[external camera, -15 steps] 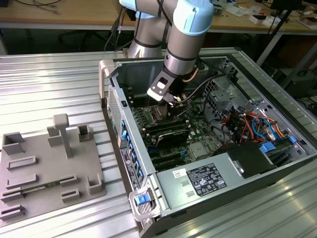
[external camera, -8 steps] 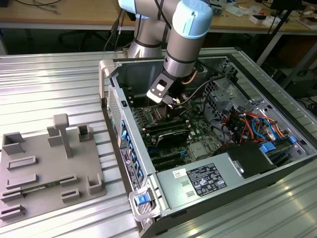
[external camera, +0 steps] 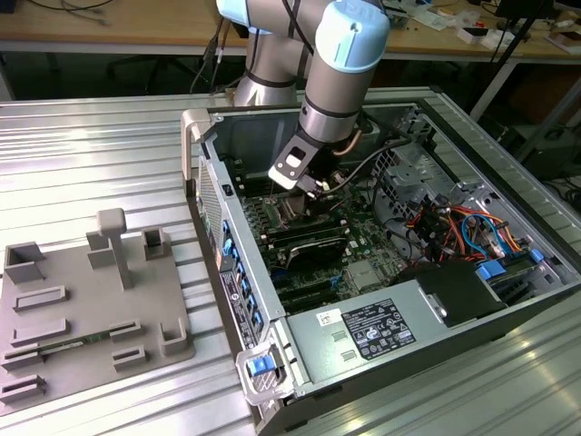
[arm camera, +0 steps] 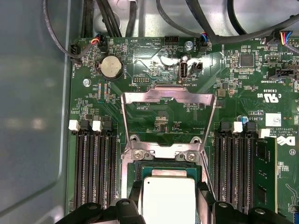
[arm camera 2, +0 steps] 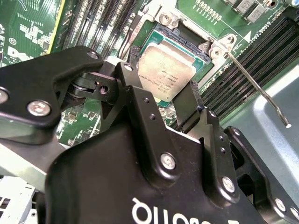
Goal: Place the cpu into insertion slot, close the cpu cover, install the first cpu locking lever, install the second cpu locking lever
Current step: 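Place the cpu into insertion slot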
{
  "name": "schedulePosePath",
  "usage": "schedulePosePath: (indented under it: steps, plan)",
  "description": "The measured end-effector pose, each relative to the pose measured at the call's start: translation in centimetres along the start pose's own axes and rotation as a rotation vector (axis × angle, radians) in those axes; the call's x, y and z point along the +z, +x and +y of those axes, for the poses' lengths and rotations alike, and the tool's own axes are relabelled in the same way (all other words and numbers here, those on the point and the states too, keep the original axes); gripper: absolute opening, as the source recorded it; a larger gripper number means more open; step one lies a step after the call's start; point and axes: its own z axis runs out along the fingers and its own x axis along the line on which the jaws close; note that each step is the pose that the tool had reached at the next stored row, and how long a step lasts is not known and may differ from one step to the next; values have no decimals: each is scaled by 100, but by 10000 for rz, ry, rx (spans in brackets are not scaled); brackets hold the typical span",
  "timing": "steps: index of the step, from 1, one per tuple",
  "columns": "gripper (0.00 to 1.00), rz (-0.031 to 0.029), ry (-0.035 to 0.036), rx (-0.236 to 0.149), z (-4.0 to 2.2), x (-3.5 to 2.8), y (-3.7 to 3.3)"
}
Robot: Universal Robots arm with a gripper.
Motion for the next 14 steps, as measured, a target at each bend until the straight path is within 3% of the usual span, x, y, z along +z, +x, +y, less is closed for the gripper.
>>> schedulePosePath:
  steps: [14]
  plan:
    - [55, 8, 65, 21, 2, 16, 0]
